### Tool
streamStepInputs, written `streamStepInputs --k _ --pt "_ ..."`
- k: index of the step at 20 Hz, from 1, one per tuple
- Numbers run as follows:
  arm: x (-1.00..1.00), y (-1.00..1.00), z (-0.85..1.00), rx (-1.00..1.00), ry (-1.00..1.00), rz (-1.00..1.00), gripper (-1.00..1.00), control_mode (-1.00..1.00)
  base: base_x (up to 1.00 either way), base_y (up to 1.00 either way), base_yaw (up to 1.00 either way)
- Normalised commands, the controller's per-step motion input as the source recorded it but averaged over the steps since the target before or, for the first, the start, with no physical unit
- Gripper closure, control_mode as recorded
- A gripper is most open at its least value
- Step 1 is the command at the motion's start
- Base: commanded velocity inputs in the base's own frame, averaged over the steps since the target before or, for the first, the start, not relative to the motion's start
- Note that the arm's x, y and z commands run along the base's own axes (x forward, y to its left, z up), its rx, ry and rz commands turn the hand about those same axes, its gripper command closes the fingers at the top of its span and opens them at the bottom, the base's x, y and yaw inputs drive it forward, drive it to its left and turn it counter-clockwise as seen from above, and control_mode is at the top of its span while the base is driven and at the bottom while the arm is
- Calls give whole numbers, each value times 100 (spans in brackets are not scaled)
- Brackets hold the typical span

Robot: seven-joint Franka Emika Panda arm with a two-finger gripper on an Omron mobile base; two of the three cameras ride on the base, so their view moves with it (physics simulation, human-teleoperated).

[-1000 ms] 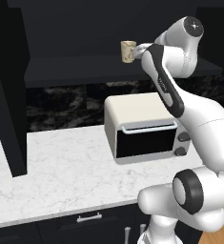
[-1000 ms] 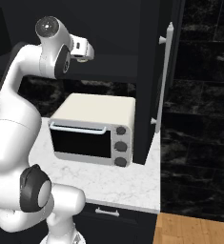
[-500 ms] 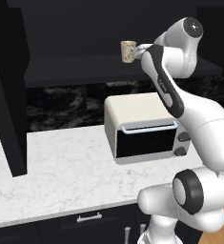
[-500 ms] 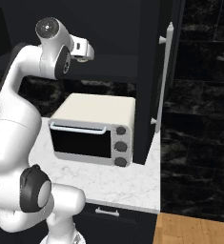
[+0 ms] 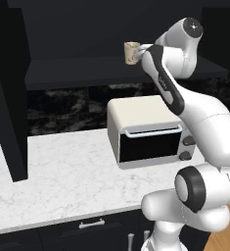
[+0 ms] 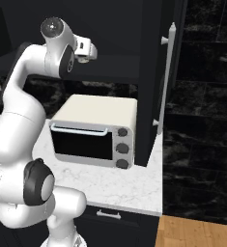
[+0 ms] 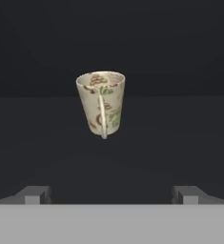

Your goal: Gather all objects into one cabinet and sort the glasses and bowls to opposite sides.

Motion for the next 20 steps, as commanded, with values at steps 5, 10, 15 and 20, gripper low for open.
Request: streamStepInputs --k 5,10,15,20 --pt "25 0 0 0 0 0 -100 -100 0 0 0" --pt "16 0 0 0 0 0 -100 -100 0 0 0" --pt "19 3 0 0 0 0 -100 -100 0 0 0" --pt "15 9 0 0 0 0 -100 -100 0 0 0"
